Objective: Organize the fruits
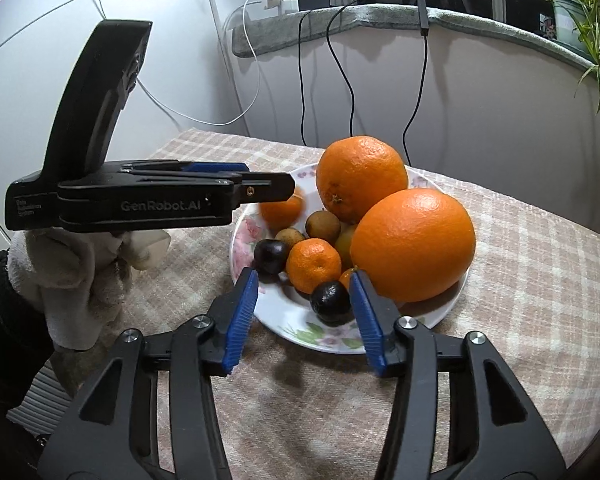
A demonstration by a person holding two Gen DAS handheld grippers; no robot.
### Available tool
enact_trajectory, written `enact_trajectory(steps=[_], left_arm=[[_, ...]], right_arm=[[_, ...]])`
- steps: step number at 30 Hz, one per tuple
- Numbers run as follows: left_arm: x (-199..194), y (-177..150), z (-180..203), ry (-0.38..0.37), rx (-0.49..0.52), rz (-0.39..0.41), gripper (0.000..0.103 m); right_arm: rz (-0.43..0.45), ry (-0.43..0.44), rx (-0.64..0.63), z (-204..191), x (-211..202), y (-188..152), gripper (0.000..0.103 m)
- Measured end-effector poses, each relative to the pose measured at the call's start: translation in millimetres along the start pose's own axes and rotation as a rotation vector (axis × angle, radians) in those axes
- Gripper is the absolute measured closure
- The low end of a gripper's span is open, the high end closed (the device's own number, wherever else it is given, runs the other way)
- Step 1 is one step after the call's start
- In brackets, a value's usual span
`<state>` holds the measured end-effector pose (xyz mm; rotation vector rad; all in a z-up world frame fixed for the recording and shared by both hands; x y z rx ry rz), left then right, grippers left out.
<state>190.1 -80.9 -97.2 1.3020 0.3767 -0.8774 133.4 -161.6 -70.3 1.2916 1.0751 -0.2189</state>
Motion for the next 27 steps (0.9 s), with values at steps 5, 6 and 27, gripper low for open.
enact_trajectory(steps=[5,6,27], left_arm=[[-4,1,2,0.008,0.010,0.011,0.035],[-4,1,3,0.008,0.009,0.012,0.034],[-27,-2,-3,0.038,-0.016,0.045,0.029]], right_arm=[[0.007,0.006,0.003,-1,-2,-1,0.049],[0.008,0.006,0.003,-1,-2,-1,0.049],[0.053,-0.013,0.020,-5,-27,-3,0.024]])
Point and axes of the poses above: each gripper's, at about its wrist camera, not at the fingertips, and x roughly the way its jaws point, z to its right, y to its top, the point moved 7 cm from there along x, roughly the way its jaws point, and after that the axes turned 3 degrees about -x, right-handed, at the moved point
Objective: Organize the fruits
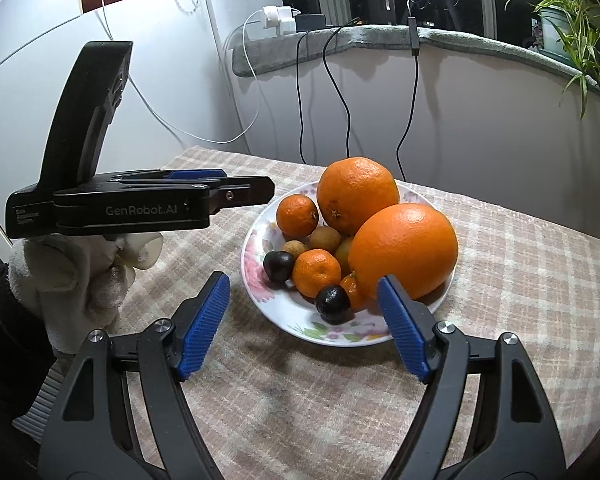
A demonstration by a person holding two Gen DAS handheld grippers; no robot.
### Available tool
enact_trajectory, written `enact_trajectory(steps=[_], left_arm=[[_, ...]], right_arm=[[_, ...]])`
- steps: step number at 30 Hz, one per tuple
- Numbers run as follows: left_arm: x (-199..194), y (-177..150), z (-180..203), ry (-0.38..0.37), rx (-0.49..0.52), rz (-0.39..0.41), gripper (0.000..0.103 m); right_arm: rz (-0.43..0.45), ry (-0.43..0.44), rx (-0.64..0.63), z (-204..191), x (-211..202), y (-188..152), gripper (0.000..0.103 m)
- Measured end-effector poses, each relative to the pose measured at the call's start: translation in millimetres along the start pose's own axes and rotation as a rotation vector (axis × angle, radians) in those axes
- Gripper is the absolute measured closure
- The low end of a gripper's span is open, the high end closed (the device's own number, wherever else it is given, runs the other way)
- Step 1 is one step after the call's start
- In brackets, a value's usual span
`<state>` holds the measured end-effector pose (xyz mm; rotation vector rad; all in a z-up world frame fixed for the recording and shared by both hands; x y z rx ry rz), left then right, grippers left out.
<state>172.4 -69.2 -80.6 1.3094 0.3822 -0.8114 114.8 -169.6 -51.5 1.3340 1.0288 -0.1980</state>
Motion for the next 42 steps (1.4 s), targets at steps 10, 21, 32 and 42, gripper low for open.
enact_trajectory(steps=[10,21,32,42], left_arm=[[-26,-4,7,0.023,0.016,0.046,0.029],[-54,-11,16,0.051,0.032,0.097,0.029],[-66,-23,29,0.074,0.054,0.118,0.023],[-71,-27,31,0.080,0.051,0.122,0.023]], right_arm=[[0.014,-0.024,0.029,6,-11,-2,0.024],[0.036,-0.091,0.065,20,-28,-5,0.016],[0.068,-0.171,0.108,36,-43,-7,0.002],[0.068,-0.181,0.130,41,-44,-8,0.002]])
Point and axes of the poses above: each gripper's, at about its wrist camera, not at the fingertips, and x roughly the way its jaws point, z to its right, y to its top, the point moved 7 cm from there along x, roughly the way its jaws point, and after that the axes turned 3 degrees about -x, right-handed, at the moved point
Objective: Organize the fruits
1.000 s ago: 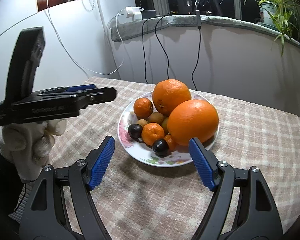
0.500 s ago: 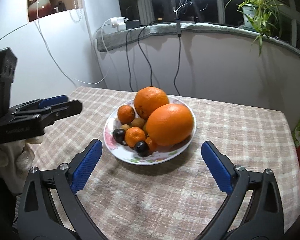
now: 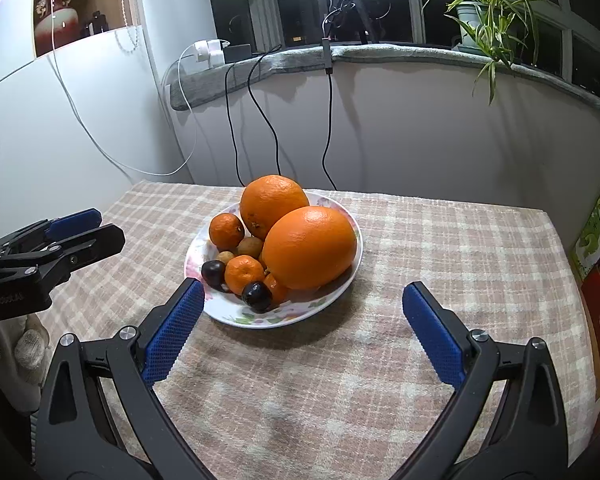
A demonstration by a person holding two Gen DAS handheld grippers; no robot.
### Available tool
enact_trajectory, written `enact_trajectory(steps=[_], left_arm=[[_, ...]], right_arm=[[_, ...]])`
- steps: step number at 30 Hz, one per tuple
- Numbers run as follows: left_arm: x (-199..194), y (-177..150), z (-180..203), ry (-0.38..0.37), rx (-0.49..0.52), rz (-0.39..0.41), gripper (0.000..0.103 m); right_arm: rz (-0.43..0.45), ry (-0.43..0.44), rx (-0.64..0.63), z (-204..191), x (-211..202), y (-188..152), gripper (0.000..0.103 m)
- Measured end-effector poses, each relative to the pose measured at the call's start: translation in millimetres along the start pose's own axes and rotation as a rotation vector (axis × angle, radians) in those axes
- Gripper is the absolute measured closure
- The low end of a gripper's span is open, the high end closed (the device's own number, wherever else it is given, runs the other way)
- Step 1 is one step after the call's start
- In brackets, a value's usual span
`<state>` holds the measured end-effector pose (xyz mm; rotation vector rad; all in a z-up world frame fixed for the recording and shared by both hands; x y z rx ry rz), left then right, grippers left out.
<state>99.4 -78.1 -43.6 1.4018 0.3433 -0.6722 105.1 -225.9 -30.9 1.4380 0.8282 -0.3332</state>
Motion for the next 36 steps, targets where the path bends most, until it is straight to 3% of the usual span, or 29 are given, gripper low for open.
enact_trajectory(steps=[36], left_arm=[[-4.5,-0.8,0.9,0.015,0.004,0.010,0.022]], right_arm=[[-0.013,0.008,0.007,-3.5,2.3,-4.2,0.002]])
Point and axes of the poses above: each gripper's, at about its wrist camera, not at the fingertips, and x roughly the way its jaws point, z to its right, y to its top, the point moved 7 cm from there along x, roughly the way its jaws point, and after that the axes turned 3 degrees about -x, right-handed, at the moved point
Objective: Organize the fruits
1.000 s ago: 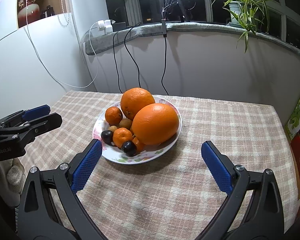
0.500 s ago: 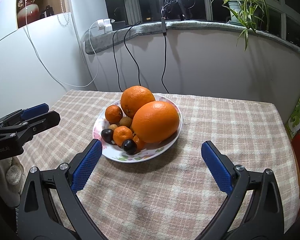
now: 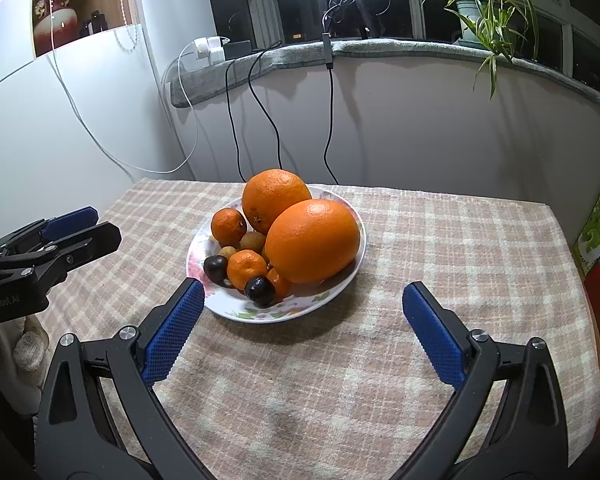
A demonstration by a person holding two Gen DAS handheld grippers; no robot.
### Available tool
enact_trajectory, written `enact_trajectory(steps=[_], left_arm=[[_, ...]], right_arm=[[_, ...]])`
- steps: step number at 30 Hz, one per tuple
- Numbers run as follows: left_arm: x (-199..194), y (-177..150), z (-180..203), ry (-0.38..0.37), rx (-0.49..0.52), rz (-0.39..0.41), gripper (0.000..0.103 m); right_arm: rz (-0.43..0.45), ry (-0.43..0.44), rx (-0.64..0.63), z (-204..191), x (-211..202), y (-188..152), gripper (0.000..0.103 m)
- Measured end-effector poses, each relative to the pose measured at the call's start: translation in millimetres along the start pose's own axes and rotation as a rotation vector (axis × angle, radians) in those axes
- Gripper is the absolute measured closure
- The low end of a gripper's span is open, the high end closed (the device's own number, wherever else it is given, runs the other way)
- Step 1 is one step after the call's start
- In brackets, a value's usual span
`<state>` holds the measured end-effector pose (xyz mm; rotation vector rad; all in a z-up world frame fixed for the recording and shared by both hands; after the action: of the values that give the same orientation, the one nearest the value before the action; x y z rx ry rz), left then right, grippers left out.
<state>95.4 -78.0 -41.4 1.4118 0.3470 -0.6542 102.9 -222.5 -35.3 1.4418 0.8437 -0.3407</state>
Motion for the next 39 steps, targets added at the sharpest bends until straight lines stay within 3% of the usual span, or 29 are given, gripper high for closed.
enact_trajectory(steps=[39], left_arm=[[-2.8,-1.8,2.1,0.002,0.012,0.008,0.022]], right_arm=[[-0.014,0.001,0.011,0.0,2.4,-5.1,0.002]])
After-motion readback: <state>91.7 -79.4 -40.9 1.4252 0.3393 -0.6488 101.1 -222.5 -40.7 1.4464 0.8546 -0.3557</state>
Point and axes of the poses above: each gripper's, at about its wrist camera, not at the fingertips, and x roughly the way its jaws point, z to its right, y to its top, the point moved 7 cm from there along x, roughly the way its jaws point, and after that the axes turned 3 degrees about -x, right-handed, at the moved point
